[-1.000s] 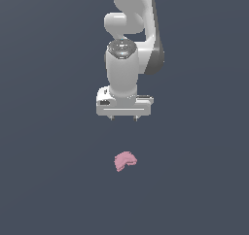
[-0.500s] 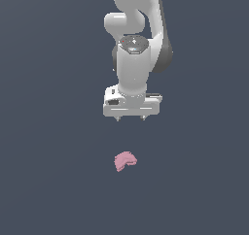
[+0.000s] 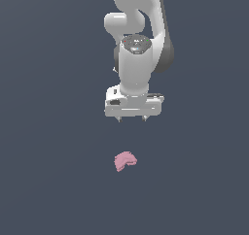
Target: Pick up the object and move it to a goal position.
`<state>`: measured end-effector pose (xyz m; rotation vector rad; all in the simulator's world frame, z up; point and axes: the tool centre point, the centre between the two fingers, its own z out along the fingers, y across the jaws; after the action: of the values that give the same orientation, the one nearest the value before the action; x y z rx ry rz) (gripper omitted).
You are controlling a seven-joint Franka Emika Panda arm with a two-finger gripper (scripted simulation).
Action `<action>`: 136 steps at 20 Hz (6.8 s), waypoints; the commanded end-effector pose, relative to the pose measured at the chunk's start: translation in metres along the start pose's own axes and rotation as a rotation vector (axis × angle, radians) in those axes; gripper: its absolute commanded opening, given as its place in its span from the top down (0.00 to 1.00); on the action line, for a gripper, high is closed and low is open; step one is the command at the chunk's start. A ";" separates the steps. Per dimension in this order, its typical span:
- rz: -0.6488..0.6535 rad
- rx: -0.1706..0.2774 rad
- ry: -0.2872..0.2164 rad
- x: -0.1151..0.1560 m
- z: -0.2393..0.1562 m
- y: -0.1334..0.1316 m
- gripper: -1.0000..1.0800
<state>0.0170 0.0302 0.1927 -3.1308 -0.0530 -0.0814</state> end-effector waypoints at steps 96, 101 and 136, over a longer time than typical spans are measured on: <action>1.187 -0.037 -0.039 0.093 0.142 0.035 1.00; 1.187 -0.037 -0.039 0.083 0.133 0.037 1.00; 1.186 -0.036 -0.042 -0.083 -0.010 0.070 1.00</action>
<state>-0.0578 -0.0411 0.1936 -2.6318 1.7112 0.0018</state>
